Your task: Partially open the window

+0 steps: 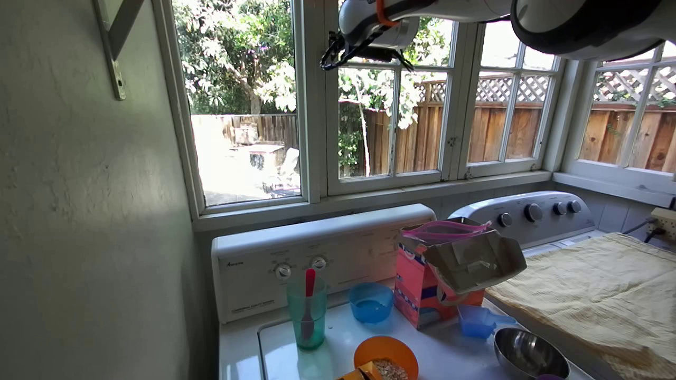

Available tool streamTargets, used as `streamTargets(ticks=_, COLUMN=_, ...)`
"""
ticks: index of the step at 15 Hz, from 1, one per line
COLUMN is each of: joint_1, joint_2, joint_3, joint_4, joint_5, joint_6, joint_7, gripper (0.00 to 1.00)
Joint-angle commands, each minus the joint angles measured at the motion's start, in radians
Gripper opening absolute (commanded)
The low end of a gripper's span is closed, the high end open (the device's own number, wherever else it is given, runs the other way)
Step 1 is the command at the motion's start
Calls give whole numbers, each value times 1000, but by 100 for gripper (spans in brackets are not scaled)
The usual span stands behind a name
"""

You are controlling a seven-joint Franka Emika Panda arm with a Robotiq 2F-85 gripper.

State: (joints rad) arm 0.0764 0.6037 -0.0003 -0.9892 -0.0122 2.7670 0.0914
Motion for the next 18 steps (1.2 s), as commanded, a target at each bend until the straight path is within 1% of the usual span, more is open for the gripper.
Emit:
streamTargets(ticks=1, joint_1=4, joint_2=37, joint_3=-2, joint_4=47, joint_5=-6, joint_6=18, joint_7=-3, gripper=3)
streamTargets(ticks=2, joint_1=5, joint_2=40, joint_3=-4, joint_4=51, joint_5=-8, joint_6=19, joint_7=-2, gripper=0)
streamTargets(ticks=6, joint_1=6, joint_2=50, joint_3=-6, joint_4=67, joint_5=-8, joint_6=18, joint_7=-2, gripper=0)
streamTargets(ticks=9, joint_1=11, joint_2=41, joint_3=-20, joint_4=64, joint_5=-19, joint_6=-14, joint_7=4, gripper=0)
streamTargets(ticks=18, joint_1=10, joint_2=55, joint_3=5, joint_4=76, joint_5=-14, joint_6=-14, joint_7=-56, gripper=0)
